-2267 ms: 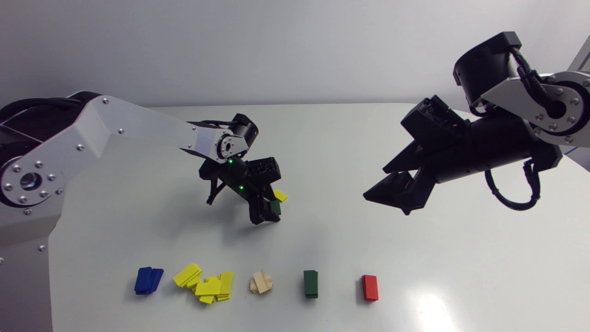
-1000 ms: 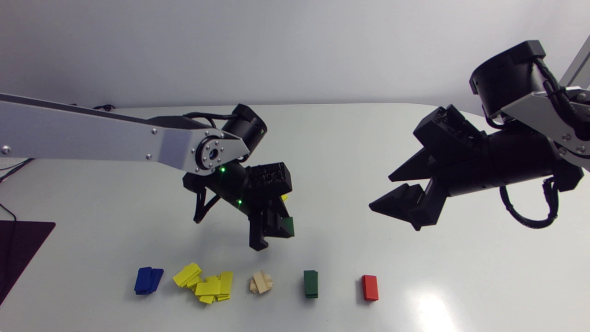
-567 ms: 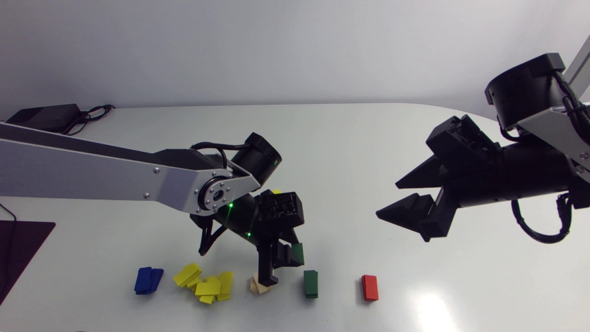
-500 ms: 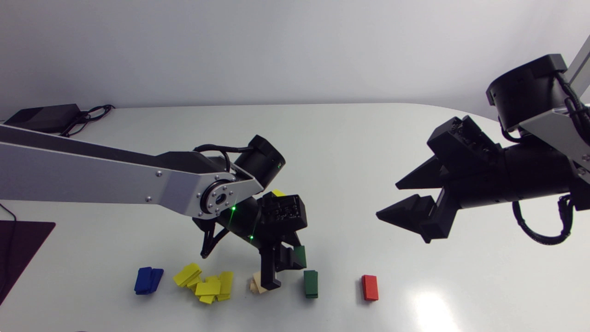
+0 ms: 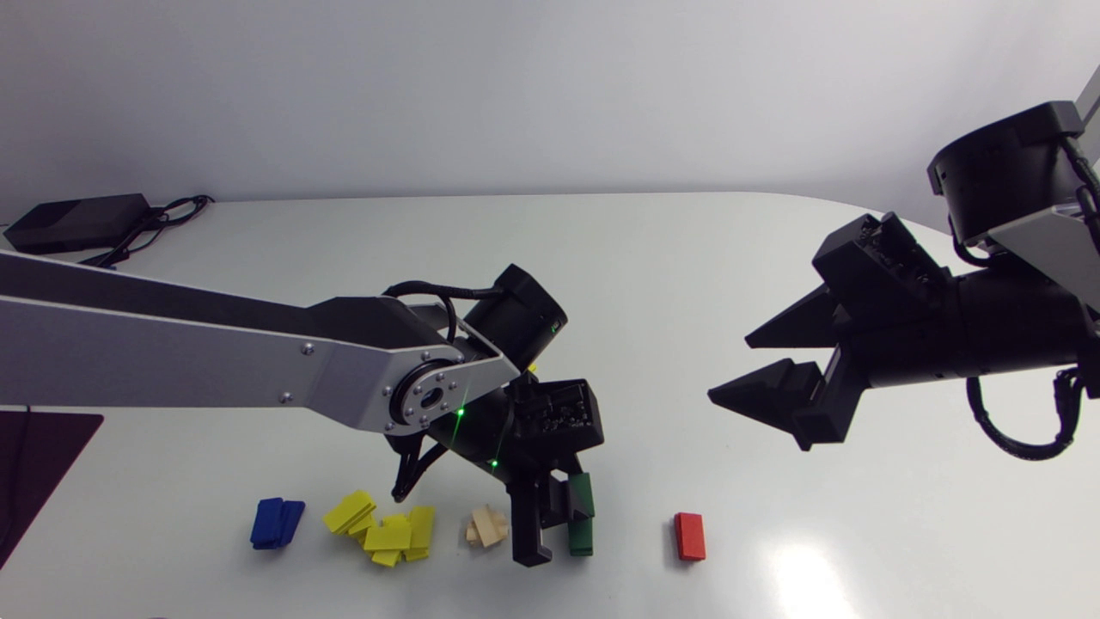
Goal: Take domino bricks one by one from the mixed stack on the table and place each onto the existing stack of the same color.
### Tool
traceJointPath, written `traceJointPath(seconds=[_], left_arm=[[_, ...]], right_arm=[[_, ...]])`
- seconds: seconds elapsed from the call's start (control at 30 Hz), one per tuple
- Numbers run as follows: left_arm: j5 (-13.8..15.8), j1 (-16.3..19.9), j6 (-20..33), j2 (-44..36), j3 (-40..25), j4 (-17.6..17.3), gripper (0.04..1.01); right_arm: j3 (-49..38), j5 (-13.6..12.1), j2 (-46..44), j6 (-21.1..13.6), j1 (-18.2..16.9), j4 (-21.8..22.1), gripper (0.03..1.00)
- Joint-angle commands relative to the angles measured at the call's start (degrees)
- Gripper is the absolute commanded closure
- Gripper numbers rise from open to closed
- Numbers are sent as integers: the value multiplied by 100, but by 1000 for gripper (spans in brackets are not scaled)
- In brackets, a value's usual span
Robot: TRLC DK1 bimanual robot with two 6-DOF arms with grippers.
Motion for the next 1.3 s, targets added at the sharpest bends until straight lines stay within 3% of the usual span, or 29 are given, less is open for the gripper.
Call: traceJointPath(seconds=[0.0,0.4,1.27], left_arm=[[-33,-98,-241,-236,-139,-46,823],[-94,-273,-460,-553,-473,-90,823],[-94,-335,-443,-78,-429,77,821]], right_arm=[[-155,-47,-29,-10,-33,44,57],[-199,-47,-29,-1,-15,70,57],[-225,-56,-73,25,-33,114,57]])
